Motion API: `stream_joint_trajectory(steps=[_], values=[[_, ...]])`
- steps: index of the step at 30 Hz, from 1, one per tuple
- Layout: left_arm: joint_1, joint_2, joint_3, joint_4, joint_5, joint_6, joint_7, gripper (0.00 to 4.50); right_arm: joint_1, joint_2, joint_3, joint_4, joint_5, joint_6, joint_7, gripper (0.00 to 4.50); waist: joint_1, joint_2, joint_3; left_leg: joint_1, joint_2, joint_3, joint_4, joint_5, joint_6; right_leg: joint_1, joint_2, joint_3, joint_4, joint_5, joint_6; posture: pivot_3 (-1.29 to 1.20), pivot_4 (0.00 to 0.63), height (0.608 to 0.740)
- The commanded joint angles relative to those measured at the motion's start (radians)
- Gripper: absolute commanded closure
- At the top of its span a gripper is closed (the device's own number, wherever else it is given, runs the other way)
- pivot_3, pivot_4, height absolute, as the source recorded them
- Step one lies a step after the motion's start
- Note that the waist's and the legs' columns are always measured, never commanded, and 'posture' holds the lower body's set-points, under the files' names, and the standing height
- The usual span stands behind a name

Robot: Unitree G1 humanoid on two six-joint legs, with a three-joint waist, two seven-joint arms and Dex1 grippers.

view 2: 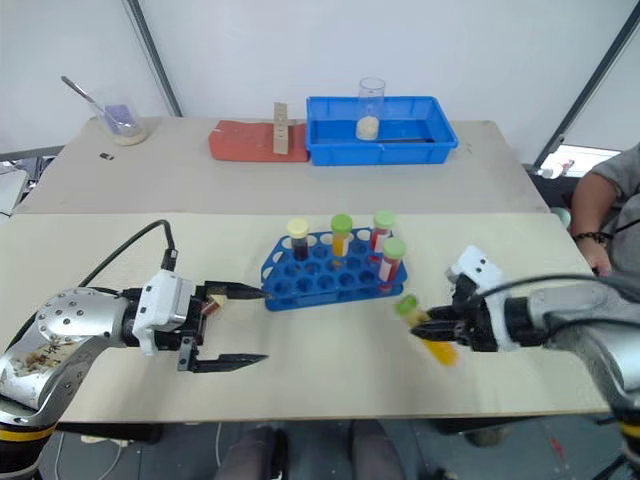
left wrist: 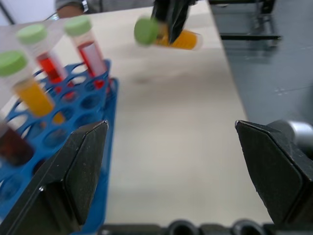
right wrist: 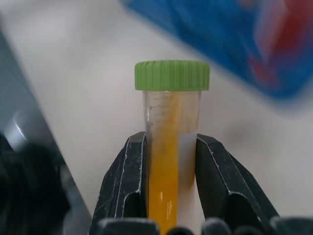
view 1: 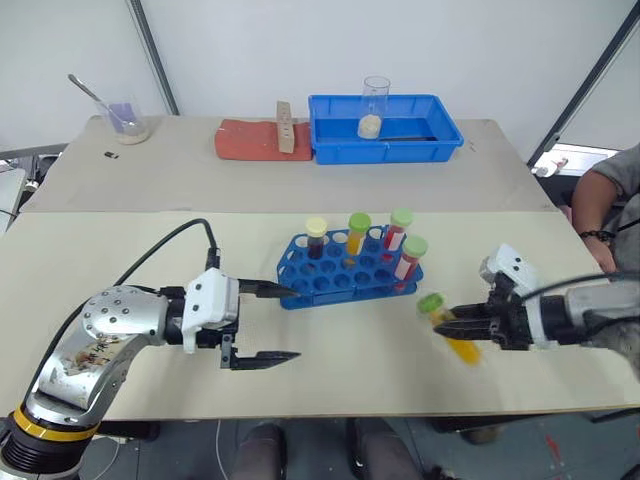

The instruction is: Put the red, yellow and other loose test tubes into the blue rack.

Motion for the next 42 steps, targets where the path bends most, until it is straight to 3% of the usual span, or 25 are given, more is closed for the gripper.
stream_joint_trajectory(steps=[1,5,9,17,42], values=[[0.004,0.011,0.068,0.006,-0.022,-0.006,0.016,0.0,-0.049,0.165,-0.023,-0.075,0.024,-0.11,-0.172,3.55,-0.001,0.0,0.0,0.0,0.0,0.0,0.0,0.0,0.0,0.0,0.0,0.0,0.0,0.0,-0.001,0.0,0.15,0.74],[0.001,0.009,0.087,0.005,-0.048,0.014,0.019,0.0,-0.099,0.385,0.058,-0.057,-0.049,-0.229,-0.344,3.55,0.0,0.0,0.0,-0.001,-0.001,0.001,0.0,0.0,0.0,0.0,-0.001,0.001,0.0,0.0,-0.002,0.0,0.15,0.74],[-0.024,-0.001,0.073,-0.01,-0.067,0.036,0.034,0.0,-0.097,0.495,0.163,0.012,-0.202,-0.393,-0.422,3.55,0.003,0.0,0.0,-0.002,0.0,0.0,-0.001,0.0,0.0,-0.001,-0.001,0.0,-0.001,0.001,0.0,0.0,0.15,0.74],[-0.051,-0.023,0.038,-0.059,-0.087,0.085,0.07,0.0,-0.051,0.571,0.273,0.165,-0.397,-0.653,-0.472,3.55,0.002,0.0,0.0,-0.001,-0.001,0.001,-0.001,0.0,0.0,0.0,-0.001,0.0,0.0,0.001,-0.001,0.0,0.15,0.74],[-0.056,-0.026,0.041,-0.08,-0.106,0.128,0.114,0.0,0.016,0.663,0.313,0.364,-0.536,-0.93,-0.545,3.56,-0.014,0.0,0.0,-0.001,0.0,0.0,-0.002,0.0,-0.001,0.0,-0.001,0.0,0.001,-0.001,-0.005,0.0,0.15,0.74]])
